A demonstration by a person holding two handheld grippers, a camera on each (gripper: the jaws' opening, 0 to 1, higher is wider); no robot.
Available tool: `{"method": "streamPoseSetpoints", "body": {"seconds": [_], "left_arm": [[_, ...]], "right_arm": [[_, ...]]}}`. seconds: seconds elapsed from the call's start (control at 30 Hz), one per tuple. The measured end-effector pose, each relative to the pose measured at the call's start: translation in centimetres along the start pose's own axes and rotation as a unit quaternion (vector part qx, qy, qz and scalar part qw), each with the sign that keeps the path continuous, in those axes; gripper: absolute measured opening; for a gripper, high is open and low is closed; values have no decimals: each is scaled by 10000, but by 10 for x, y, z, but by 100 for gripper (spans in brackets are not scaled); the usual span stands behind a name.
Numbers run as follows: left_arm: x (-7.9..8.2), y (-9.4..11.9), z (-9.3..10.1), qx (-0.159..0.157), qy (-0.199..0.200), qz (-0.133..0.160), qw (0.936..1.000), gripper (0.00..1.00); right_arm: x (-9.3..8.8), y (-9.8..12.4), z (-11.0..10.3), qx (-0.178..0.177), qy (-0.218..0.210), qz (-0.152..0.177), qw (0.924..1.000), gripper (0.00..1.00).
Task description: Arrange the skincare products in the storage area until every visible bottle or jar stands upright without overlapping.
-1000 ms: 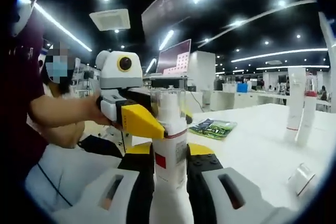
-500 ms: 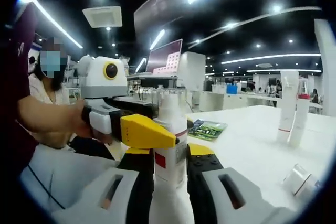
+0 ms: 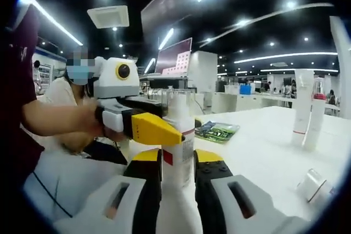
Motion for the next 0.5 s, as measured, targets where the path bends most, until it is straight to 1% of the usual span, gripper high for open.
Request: {"method": "streamPoseSetpoints", "body": {"seconds": [0.1,0.27,0.37,0.43,0.5], "left_arm": [[0,0,0,58,27,83,9999,22],[-1,-1,-2,131,46,176,9997,22],[-1,-1,-3,178,110,241,9995,22],[-1,0,-4,214,91,264,9994,22],[-1,-1,-5,250,156,289,9991,22]], "right_arm": [[0,-1,1,-22,-71,-16,10000,21],[1,-1,1,-47,-49,-15,10000,21],[1,-2,2,-48,-128,-39,9999,21],[1,-4,1,-78,-137,-64,9999,21],[1,-6,2,-143,-124,-84,9998,21]]}}
Point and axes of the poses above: the point that each gripper's makers call its tool centre point, and the gripper's own axes: y roughly backward along the fingers, z roughly to its right, x roughly out of its top, the point moved 1 cm from there along y, roughly backward along the fingers, and after that the axes turned 7 degrees about -y, right-handed, at the moved point
